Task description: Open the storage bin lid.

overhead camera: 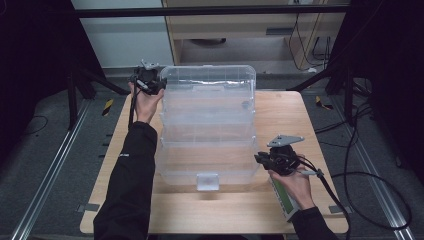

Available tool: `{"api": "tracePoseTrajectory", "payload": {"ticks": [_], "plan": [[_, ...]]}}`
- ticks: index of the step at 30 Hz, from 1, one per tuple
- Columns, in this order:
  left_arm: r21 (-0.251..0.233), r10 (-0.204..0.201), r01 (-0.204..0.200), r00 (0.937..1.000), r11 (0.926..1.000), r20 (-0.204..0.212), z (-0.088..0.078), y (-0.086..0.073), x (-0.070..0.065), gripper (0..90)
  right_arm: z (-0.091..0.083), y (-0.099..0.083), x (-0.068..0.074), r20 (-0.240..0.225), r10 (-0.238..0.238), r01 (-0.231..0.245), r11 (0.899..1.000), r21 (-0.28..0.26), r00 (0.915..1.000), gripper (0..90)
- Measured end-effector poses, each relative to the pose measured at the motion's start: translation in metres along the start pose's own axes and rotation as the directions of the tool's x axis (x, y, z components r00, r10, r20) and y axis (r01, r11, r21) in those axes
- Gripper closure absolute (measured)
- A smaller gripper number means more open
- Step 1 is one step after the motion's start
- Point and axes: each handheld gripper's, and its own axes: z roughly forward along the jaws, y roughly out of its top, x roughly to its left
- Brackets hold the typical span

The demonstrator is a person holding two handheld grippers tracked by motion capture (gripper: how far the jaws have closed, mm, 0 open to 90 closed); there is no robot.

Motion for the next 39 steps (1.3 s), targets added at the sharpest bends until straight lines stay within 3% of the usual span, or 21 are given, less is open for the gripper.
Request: {"api": "tracePoseTrajectory", "payload": {"ticks": [12,13,17,18,19,20,21,22,25,27,36,39], "plan": [[-0.002,0.018,-0.018,0.9997,0.9998,0.018,0.004,-0.003,0.003,70.4,0.000,0.000,0.000,0.001,-0.002,0.002,1.000,0.001,1.0000,78.4],[-0.024,0.014,-0.013,0.9995,0.9996,0.028,0.004,-0.004,0.003,65.9,0.000,0.000,0.000,0.002,0.003,-0.003,1.000,0.002,1.0000,78.4],[-0.023,0.002,-0.001,0.9990,0.9997,0.044,-0.005,-0.004,0.006,64.8,0.000,0.000,-0.001,0.000,0.010,-0.010,1.000,0.005,0.9999,78.4],[-0.045,-0.018,0.021,0.9965,0.9988,0.082,-0.005,-0.004,0.006,64.5,0.000,0.001,-0.001,-0.001,0.012,-0.012,1.000,0.007,0.9999,78.1],[-0.067,-0.045,0.050,0.9964,0.9965,0.072,-0.007,-0.005,0.006,63.6,0.000,0.001,-0.001,-0.008,0.021,-0.021,1.000,0.009,0.9997,80.8],[-0.052,-0.031,0.036,0.9959,0.9980,0.085,-0.012,-0.006,0.010,62.7,-0.001,0.001,-0.002,-0.014,0.021,-0.021,1.000,0.000,0.9997,80.8],[-0.027,-0.017,0.018,0.9985,0.9995,0.052,-0.019,-0.006,0.015,62.6,-0.001,0.001,-0.002,-0.015,0.026,-0.026,1.000,0.000,0.9996,80.8],[-0.037,-0.038,0.040,0.9978,0.9985,0.054,-0.024,-0.007,0.016,62.1,-0.001,0.002,-0.002,-0.019,0.022,-0.022,1.000,0.005,0.9996,80.9],[-0.012,-0.037,0.038,0.9978,0.9992,0.055,-0.040,-0.009,0.022,59.7,-0.001,0.002,-0.002,-0.018,0.019,-0.019,1.000,0.003,0.9996,80.9],[-0.021,-0.064,0.065,0.9954,0.9977,0.072,-0.054,-0.012,0.025,57.5,-0.001,0.002,-0.002,-0.020,0.022,-0.022,1.000,0.007,0.9996,80.8],[-0.022,-0.075,0.078,0.9905,0.9967,0.115,-0.112,-0.028,0.029,53.5,-0.001,0.002,-0.003,-0.022,0.019,-0.019,1.000,0.008,0.9996,80.7],[-0.041,-0.088,0.096,0.9846,0.9946,0.151,-0.132,-0.033,0.027,53.6,-0.001,0.002,-0.002,-0.021,0.020,-0.020,1.000,0.007,0.9996,80.7]]}}
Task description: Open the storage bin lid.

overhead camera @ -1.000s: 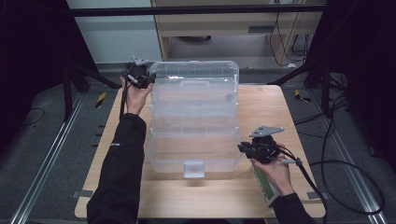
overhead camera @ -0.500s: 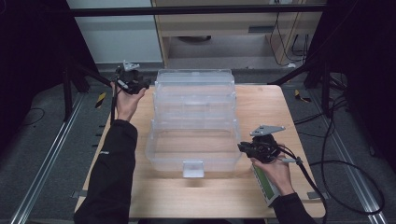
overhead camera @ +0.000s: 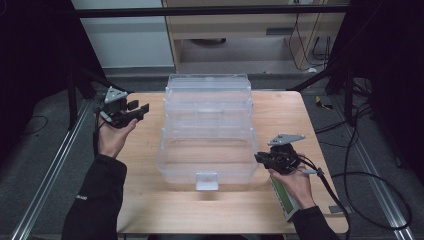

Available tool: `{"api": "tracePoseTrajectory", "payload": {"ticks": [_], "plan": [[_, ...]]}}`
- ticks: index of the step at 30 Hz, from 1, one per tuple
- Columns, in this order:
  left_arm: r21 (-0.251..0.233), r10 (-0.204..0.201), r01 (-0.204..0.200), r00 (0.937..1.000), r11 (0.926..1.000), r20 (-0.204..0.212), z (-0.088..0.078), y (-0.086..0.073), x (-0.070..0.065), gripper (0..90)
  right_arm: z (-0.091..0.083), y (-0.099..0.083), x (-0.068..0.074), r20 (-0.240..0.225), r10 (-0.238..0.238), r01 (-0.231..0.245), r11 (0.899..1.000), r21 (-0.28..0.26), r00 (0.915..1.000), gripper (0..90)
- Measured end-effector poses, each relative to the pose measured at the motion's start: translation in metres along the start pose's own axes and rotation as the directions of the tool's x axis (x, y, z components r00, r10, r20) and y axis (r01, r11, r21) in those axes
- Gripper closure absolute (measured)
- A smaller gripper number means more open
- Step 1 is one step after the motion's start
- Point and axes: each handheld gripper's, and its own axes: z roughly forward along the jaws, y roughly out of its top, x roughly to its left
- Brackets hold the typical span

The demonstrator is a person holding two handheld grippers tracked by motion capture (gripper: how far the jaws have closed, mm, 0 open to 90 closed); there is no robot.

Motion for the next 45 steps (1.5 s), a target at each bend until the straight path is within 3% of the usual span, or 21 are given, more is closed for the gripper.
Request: {"api": "tracePoseTrajectory", "payload": {"ticks": [8,11,15,16,21,26,38,45], "plan": [[0.010,-0.006,0.006,0.9996,0.9999,0.029,-0.035,-0.029,-0.013,52.7,0.000,0.000,0.000,-0.001,0.001,-0.001,1.000,0.003,1.0000,80.6],[0.044,0.014,-0.015,0.9997,0.9989,0.020,-0.041,-0.044,-0.012,52.4,0.000,0.000,0.000,0.000,0.002,-0.002,1.000,0.000,1.0000,80.6],[0.069,-0.013,0.011,0.9995,0.9975,0.029,-0.046,-0.063,-0.012,52.2,0.000,0.000,0.000,0.000,0.002,-0.002,1.000,0.000,1.0000,80.6],[0.096,0.002,-0.005,0.9995,0.9953,0.032,-0.047,-0.067,-0.011,52.1,0.000,0.000,0.000,0.000,0.002,-0.002,1.000,0.000,1.0000,80.6],[0.125,0.003,-0.008,0.9990,0.9921,0.045,-0.048,-0.085,-0.015,52.8,0.000,0.000,0.000,0.001,0.003,-0.003,1.000,-0.001,1.0000,80.6],[0.185,0.014,-0.028,0.9972,0.9823,0.073,-0.045,-0.101,-0.021,52.9,0.000,0.000,0.000,0.002,0.003,-0.003,1.000,-0.002,1.0000,80.6],[0.247,0.058,-0.075,0.9955,0.9662,0.075,-0.035,-0.119,-0.033,57.6,0.000,-0.001,0.001,0.006,-0.005,0.005,1.000,-0.007,1.0000,80.5],[0.271,0.067,-0.082,0.9957,0.9590,0.064,-0.036,-0.123,-0.031,61.7,0.000,-0.001,0.001,0.008,-0.009,0.009,1.000,-0.009,0.9999,80.5]]}}
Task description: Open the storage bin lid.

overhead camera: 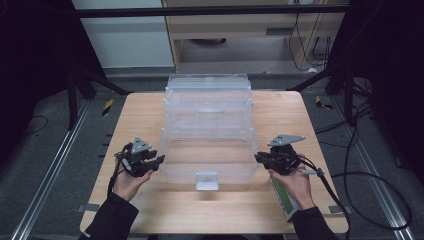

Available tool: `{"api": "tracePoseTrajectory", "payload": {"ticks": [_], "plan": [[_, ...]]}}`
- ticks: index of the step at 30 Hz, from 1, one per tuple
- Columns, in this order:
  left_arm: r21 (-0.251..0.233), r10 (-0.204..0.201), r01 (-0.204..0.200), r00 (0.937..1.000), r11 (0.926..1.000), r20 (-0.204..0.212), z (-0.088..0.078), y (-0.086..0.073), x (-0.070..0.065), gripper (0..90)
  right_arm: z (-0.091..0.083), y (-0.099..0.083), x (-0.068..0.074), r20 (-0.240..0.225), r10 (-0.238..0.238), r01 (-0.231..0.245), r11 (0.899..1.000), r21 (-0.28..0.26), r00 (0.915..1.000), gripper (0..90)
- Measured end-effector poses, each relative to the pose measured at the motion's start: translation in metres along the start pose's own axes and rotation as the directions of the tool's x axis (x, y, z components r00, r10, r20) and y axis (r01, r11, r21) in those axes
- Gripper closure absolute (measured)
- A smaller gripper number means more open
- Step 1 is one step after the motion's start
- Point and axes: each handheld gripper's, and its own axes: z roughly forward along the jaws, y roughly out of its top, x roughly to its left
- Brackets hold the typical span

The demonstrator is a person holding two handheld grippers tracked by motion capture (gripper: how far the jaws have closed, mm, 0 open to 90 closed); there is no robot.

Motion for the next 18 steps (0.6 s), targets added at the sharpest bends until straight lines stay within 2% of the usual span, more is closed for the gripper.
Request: {"api": "tracePoseTrajectory", "payload": {"ticks": [7,12,13,15,18], "plan": [[-0.007,-0.006,0.006,1.0000,1.0000,-0.002,-0.0006,-0.0006,-0.0009,62.4,0.0002,0.0003,-0.0003,0.001,-0.002,0.002,1.000,0.003,1.0000,80.2],[-0.003,0.001,-0.001,1.0000,1.0000,0.003,0.0000,-0.0014,0.0000,60.5,0.0004,0.0007,0.0000,0.004,0.015,-0.015,1.000,0.003,0.9999,80.0],[-0.003,0.001,-0.001,1.0000,1.0000,0.004,0.0004,-0.0015,0.0000,59.3,0.0000,0.0010,-0.0005,0.003,0.027,-0.027,1.000,0.003,0.9996,76.8],[-0.009,-0.002,0.002,1.0000,1.0000,0.004,0.0009,-0.0015,0.0002,59.0,-0.0009,0.0013,-0.0009,0.002,0.030,-0.030,1.000,-0.002,0.9995,76.0],[-0.023,-0.009,0.009,1.0000,0.9997,-0.001,-0.0003,-0.0007,0.0010,57.5,-0.0090,0.0033,-0.0026,-0.013,0.047,-0.048,0.998,-0.044,0.9988,70.2]]}}
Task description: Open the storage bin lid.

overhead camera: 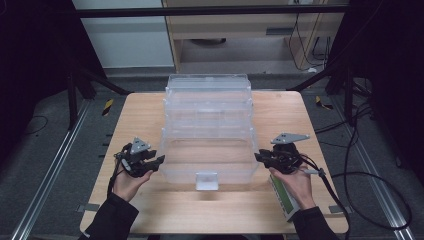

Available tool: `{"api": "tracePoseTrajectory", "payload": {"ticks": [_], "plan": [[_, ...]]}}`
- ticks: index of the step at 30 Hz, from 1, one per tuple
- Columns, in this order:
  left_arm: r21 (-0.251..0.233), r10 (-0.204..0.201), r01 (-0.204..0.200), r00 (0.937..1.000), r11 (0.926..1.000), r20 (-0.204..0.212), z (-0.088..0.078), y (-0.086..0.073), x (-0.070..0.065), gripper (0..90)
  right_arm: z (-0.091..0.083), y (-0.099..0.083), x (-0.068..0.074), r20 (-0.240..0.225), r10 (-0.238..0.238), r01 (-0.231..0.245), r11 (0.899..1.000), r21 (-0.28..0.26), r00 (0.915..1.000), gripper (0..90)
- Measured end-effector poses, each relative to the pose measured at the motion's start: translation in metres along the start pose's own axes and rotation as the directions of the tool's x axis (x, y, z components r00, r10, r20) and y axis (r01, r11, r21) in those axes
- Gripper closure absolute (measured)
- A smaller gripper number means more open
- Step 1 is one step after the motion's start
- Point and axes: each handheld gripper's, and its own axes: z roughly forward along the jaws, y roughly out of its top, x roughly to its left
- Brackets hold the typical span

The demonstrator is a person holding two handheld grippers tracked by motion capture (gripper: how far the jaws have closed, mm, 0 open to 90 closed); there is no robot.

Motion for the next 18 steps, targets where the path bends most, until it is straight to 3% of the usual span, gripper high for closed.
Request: {"api": "tracePoseTrajectory", "payload": {"ticks": [6,9,18], "plan": [[-0.047,-0.011,0.011,0.9999,0.9988,0.004,-0.008,0.005,0.004,56.4,-0.020,0.004,-0.007,0.028,0.032,-0.031,0.999,-0.033,0.9991,60.6],[-0.049,-0.017,0.017,0.9999,0.9987,0.000,-0.011,0.007,0.006,56.2,-0.030,0.004,-0.011,0.048,0.043,-0.041,0.998,-0.042,0.9979,57.9],[-0.073,-0.019,0.018,0.9998,0.9972,-0.011,-0.017,0.010,0.009,53.2,-0.049,0.001,-0.012,0.084,0.033,-0.036,0.999,0.026,0.9959,53.4]]}}
